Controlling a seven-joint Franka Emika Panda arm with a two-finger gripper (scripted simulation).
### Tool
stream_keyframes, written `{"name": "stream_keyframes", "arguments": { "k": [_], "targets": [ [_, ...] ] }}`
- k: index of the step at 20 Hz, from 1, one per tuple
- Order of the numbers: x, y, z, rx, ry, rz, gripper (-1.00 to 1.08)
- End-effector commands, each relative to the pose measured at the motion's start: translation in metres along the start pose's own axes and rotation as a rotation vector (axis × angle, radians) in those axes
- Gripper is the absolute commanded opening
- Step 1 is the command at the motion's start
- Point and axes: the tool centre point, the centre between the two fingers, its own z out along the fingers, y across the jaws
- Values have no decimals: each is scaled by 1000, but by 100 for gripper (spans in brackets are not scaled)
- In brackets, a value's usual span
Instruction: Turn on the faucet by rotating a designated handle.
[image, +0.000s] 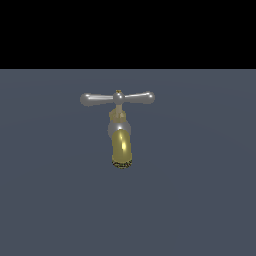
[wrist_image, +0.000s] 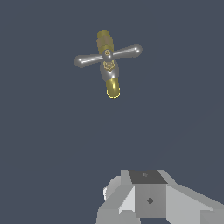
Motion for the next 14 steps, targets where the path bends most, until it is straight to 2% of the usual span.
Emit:
{"name": "stream_keyframes", "arguments": {
  "k": [1,9,14],
  "targets": [
    [0,0,0,0,0,0,-100],
    [9,7,-10,-12,32,18,-100],
    [10,7,-9,-11,31,21,-100]
  ]
}}
